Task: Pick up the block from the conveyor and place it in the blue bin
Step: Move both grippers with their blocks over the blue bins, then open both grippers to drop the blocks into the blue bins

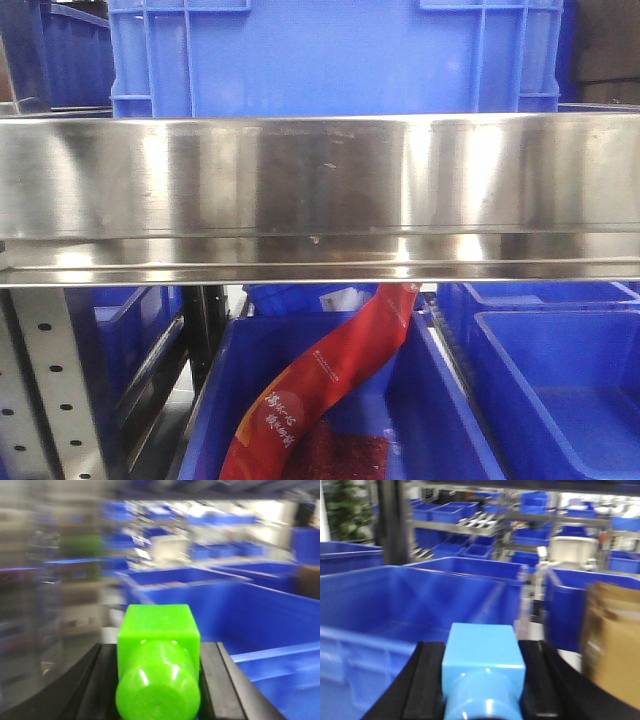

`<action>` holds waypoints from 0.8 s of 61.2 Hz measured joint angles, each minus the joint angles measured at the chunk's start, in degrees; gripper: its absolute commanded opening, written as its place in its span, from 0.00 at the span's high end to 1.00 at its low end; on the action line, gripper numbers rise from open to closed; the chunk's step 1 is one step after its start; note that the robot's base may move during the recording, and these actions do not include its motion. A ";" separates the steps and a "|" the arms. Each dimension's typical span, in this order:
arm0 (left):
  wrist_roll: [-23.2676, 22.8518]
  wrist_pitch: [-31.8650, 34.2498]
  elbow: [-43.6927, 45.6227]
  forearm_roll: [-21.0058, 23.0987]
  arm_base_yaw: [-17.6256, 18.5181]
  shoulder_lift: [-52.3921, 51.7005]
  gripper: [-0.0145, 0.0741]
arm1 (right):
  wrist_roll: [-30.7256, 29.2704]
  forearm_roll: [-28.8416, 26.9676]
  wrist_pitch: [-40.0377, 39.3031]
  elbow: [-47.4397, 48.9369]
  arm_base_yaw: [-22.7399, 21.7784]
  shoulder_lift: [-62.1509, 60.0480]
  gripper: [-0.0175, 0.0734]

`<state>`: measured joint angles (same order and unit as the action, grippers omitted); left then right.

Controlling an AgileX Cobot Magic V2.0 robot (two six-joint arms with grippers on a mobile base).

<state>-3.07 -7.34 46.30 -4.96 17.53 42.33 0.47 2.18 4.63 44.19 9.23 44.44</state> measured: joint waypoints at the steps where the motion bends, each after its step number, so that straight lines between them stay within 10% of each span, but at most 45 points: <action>1: 0.00 0.00 0.66 0.00 0.83 0.93 0.96 | 0.00 0.00 -0.15 0.64 0.34 0.86 0.98; 17: 0.00 -0.13 15.59 0.55 10.51 19.26 0.96 | 0.00 0.15 -1.59 11.84 4.32 15.44 0.98; 39: 0.00 -4.52 34.83 4.07 12.76 41.89 0.95 | 0.00 -1.26 -2.03 24.91 7.57 32.21 0.78; 49: 0.00 -5.13 37.14 4.52 12.76 45.22 0.65 | 0.00 -2.18 -1.62 28.11 7.57 37.01 0.56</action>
<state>-3.07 -12.47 83.44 -0.43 30.29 87.55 0.47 0.00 3.01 72.30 16.81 81.45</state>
